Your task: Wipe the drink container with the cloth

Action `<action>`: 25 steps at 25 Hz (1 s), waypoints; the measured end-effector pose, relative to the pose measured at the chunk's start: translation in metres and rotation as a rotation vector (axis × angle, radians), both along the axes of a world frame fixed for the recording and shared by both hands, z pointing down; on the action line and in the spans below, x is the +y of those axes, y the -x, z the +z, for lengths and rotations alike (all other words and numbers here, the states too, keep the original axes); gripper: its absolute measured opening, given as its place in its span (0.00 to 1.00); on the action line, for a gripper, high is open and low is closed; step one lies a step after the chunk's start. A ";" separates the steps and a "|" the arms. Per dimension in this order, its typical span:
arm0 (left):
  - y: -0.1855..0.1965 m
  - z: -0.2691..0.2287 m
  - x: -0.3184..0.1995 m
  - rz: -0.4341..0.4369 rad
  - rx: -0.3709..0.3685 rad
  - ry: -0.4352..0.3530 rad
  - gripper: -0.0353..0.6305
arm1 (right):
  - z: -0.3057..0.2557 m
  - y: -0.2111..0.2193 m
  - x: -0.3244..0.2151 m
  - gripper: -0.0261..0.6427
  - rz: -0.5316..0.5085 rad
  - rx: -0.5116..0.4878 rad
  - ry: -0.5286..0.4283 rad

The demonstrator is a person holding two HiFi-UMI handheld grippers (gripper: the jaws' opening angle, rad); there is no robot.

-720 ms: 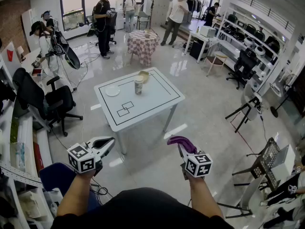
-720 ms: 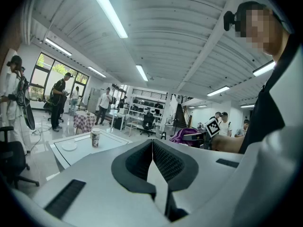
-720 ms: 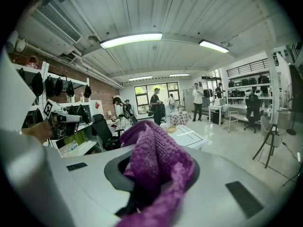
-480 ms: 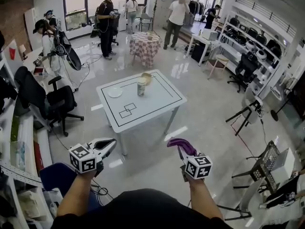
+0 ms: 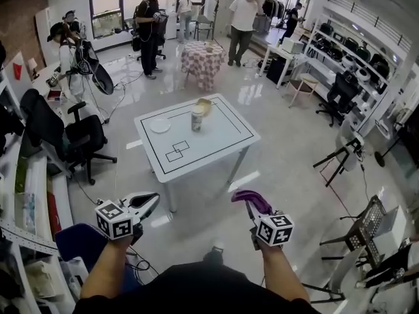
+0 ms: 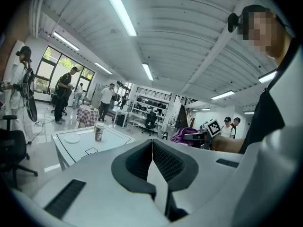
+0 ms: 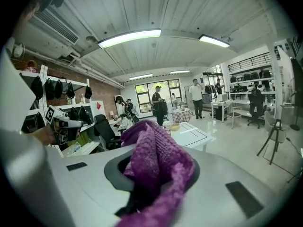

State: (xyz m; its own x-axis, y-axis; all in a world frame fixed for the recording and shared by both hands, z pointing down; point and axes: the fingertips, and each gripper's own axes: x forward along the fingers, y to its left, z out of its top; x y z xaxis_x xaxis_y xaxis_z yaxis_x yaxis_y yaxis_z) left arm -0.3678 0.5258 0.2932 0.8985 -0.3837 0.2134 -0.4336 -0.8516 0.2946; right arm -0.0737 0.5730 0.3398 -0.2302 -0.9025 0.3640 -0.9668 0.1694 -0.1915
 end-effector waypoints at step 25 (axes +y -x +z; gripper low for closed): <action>-0.123 0.024 -0.177 -0.113 -0.056 0.049 0.09 | 0.046 -0.115 -0.223 0.16 -0.151 -0.047 0.069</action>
